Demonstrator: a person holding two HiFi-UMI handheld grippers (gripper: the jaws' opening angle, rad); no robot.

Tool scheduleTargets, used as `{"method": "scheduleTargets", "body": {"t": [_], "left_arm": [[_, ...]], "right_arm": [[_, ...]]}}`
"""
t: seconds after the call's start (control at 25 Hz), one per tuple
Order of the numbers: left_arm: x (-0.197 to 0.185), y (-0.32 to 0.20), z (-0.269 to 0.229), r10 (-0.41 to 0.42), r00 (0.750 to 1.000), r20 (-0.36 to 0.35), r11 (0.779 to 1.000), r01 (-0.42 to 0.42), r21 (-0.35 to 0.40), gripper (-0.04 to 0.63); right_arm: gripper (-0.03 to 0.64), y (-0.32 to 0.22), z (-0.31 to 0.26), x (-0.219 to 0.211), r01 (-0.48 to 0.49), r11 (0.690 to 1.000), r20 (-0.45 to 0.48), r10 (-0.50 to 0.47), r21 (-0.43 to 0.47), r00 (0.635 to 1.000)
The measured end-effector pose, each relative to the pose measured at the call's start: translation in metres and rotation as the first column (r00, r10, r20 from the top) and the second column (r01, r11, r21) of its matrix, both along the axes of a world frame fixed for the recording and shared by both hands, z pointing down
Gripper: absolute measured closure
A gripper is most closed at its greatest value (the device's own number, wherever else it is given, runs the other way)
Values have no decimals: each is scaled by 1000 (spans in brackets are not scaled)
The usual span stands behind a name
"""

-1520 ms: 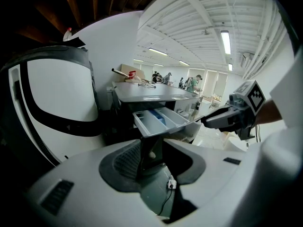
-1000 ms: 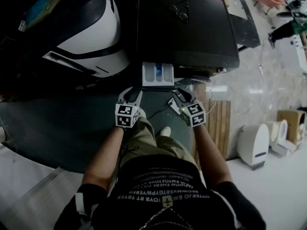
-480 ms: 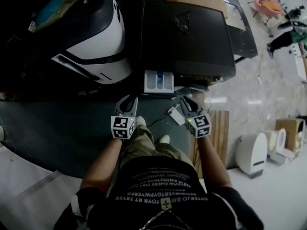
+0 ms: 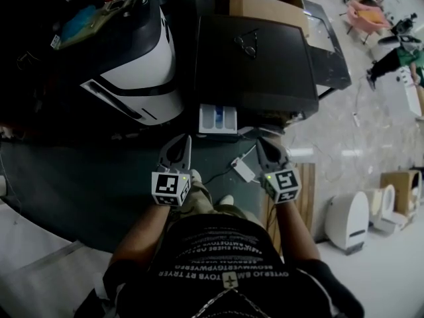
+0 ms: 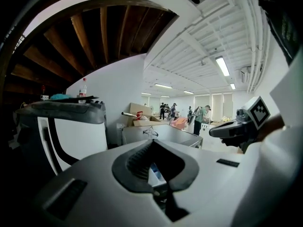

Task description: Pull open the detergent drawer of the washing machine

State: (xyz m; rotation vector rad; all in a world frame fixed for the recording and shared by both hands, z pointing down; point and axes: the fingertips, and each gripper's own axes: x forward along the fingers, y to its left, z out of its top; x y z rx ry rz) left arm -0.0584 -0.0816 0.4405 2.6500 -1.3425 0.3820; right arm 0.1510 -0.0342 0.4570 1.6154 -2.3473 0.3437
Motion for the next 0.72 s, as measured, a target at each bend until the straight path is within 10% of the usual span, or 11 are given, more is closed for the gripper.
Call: {"method": "scheduleTargets", "body": {"t": [0.72], "left_arm": [[16,53,-143,40,997,-69,984,-28,174,592]], "right_arm": [[615,36,-156,-10,69,978,3,-71,196,997]]}}
